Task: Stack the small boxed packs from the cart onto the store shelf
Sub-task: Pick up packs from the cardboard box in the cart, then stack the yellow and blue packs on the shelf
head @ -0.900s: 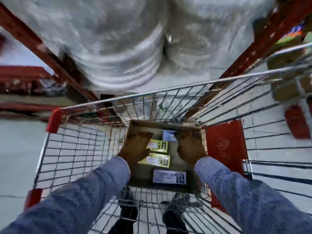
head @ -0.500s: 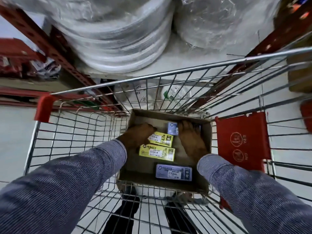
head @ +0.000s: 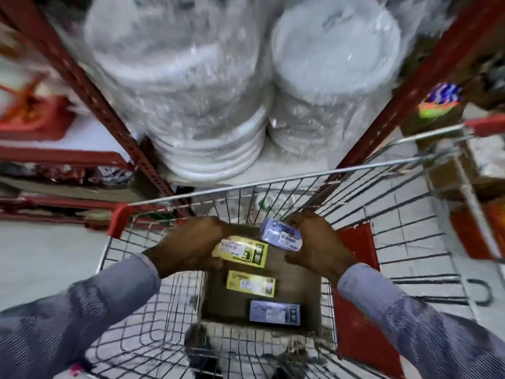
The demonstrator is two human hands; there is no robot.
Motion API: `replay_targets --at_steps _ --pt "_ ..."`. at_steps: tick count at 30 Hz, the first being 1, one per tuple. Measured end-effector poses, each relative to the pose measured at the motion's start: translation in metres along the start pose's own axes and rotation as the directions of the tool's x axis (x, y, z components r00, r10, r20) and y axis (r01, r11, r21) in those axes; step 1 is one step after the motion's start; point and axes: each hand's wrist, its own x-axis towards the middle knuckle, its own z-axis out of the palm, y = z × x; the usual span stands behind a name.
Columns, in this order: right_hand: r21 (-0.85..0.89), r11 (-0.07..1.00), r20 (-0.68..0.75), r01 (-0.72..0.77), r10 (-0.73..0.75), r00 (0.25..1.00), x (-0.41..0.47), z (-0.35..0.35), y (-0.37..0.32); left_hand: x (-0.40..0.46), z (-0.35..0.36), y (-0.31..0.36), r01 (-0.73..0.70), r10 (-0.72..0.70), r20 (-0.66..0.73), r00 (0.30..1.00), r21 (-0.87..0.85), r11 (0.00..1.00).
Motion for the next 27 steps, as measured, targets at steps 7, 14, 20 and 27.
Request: replay_targets --at_steps 7,14,20,27 --pt "-0.049 0.982 -0.285 0.181 -0.188 0.940 -0.049 -0.173 -0.091 -0.094 -0.179 0.038 0.061 -0.055 -0.270 0.961 0.015 0.998" --pt "-0.199 0.952 -0.499 0.231 -0.302 0.812 -0.106 -0.325 -0.175 -0.168 -0.323 0.075 0.149 -0.031 -0.529 0.848 0.182 0.972" --pt "-0.293 0.935 -0.613 0.200 -0.345 0.711 -0.137 -0.408 -0.214 -0.199 -0.402 0.091 0.220 0.029 -0.713 0.701 0.254 0.942" --pt "-0.330 0.930 -0.708 0.162 -0.358 0.609 -0.129 -0.472 -0.231 -0.185 -0.471 0.089 0.225 0.089 -0.811 0.579 0.264 0.938"
